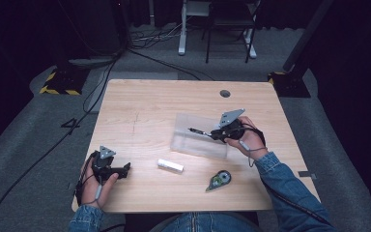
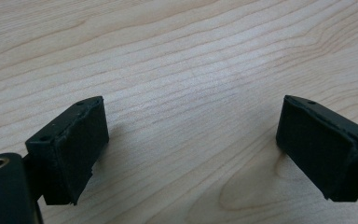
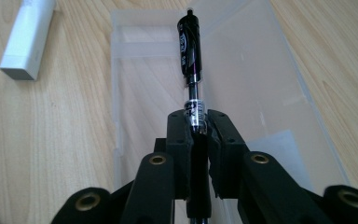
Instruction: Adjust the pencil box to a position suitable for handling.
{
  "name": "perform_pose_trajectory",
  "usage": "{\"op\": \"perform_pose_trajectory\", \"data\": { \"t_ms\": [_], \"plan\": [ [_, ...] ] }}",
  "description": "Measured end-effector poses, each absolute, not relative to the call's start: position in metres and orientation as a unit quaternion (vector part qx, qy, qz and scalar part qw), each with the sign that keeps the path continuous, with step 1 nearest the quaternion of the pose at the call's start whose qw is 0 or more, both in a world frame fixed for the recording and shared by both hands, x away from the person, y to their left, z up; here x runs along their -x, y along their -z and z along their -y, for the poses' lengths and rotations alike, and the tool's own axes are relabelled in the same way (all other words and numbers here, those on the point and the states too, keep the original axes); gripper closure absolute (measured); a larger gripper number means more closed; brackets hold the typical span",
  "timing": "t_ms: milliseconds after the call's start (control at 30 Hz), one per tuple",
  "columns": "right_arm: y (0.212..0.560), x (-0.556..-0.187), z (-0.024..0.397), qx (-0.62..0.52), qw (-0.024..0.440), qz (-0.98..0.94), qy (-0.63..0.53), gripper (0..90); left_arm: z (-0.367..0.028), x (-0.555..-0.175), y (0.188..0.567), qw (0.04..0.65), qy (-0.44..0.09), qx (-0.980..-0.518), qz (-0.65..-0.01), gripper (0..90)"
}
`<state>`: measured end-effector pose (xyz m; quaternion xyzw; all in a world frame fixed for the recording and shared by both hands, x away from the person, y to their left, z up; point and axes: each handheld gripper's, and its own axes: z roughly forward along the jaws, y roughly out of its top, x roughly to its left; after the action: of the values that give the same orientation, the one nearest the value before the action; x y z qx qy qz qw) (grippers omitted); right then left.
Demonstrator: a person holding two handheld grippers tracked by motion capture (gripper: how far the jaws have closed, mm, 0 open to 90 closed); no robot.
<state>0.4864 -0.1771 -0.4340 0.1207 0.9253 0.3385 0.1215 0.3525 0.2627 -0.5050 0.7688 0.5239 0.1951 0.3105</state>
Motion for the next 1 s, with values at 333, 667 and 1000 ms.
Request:
{"op": "perform_pose_trajectory", "data": {
  "t_ms": [333, 667, 1000],
  "plan": [
    [0.444, -0.492, 0.172, -0.115, 0.126, -0.933, -0.318, 80.0, -0.263, -0.352, 0.505, 0.311, -0.195, -0.769, -0.524, 9.4],
    [0.450, -0.490, 0.169, -0.107, 0.124, -0.939, -0.304, 79.9, -0.263, -0.352, 0.505, 0.311, -0.195, -0.769, -0.524, 9.4],
    [0.456, -0.489, 0.166, -0.102, 0.123, -0.944, -0.289, 80.0, -0.263, -0.353, 0.505, 0.311, -0.195, -0.769, -0.524, 9.4]
  ]
}}
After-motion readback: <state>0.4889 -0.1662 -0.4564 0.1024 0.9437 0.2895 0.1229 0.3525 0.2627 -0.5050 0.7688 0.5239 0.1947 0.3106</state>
